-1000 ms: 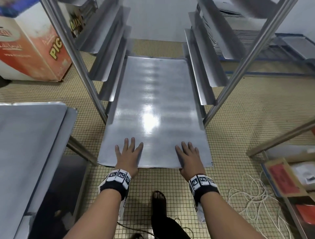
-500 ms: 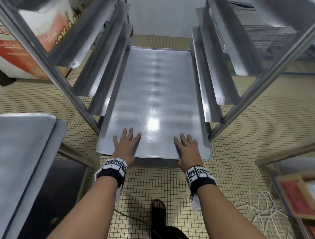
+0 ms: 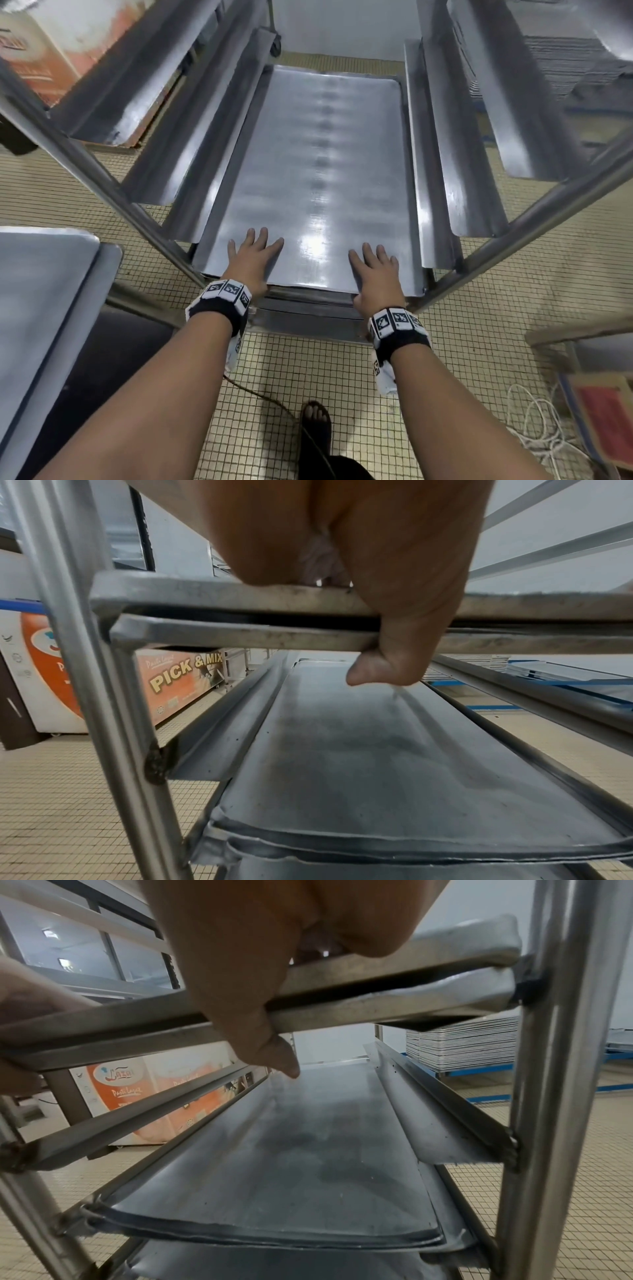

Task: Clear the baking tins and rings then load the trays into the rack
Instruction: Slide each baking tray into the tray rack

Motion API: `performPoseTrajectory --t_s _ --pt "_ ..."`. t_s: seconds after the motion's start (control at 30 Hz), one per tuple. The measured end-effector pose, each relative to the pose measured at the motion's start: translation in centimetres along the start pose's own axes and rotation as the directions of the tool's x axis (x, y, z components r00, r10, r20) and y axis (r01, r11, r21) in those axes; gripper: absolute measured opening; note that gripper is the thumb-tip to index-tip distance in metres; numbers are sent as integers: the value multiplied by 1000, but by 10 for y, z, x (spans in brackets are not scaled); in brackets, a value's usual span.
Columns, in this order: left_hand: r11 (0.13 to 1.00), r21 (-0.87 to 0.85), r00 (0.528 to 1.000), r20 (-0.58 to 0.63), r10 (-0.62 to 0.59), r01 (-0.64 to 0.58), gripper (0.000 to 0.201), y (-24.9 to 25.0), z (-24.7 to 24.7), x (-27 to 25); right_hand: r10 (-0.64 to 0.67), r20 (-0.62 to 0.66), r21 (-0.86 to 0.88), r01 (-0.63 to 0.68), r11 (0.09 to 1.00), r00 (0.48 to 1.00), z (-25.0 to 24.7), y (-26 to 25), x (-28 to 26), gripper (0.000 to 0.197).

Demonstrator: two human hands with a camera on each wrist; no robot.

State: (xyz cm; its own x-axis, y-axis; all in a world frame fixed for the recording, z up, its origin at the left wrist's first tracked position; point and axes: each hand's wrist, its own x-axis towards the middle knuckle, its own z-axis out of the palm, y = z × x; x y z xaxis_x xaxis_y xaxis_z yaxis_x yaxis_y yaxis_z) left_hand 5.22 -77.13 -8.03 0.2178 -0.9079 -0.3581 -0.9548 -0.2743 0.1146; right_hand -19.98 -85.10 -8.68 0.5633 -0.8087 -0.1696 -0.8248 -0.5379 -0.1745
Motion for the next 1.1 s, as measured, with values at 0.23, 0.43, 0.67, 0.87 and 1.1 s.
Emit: performPoseTrajectory --t_s 0.23,0.43,0.67,0.87,1.1 --pt "999 40 1000 -16 -17 18 108 -1 -4 21 -2 -7 -34 2 999 1000 -1 6 23 91" --pt "990 107 994 -63 -89 95 86 14 -6 19 29 -28 -116 -32 993 999 1 0 27 91" --pt "990 125 997 -48 -57 62 87 15 13 -43 146 22 -174 -140 975 989 5 -29 -8 82" --pt "988 -101 991 71 -111 118 49 -3 8 -126 149 11 -221 -143 965 989 -8 -77 -56 57" --pt "918 -242 947 16 -320 314 42 -74 -1 -248 -65 161 -175 93 980 985 -35 -196 -105 26"
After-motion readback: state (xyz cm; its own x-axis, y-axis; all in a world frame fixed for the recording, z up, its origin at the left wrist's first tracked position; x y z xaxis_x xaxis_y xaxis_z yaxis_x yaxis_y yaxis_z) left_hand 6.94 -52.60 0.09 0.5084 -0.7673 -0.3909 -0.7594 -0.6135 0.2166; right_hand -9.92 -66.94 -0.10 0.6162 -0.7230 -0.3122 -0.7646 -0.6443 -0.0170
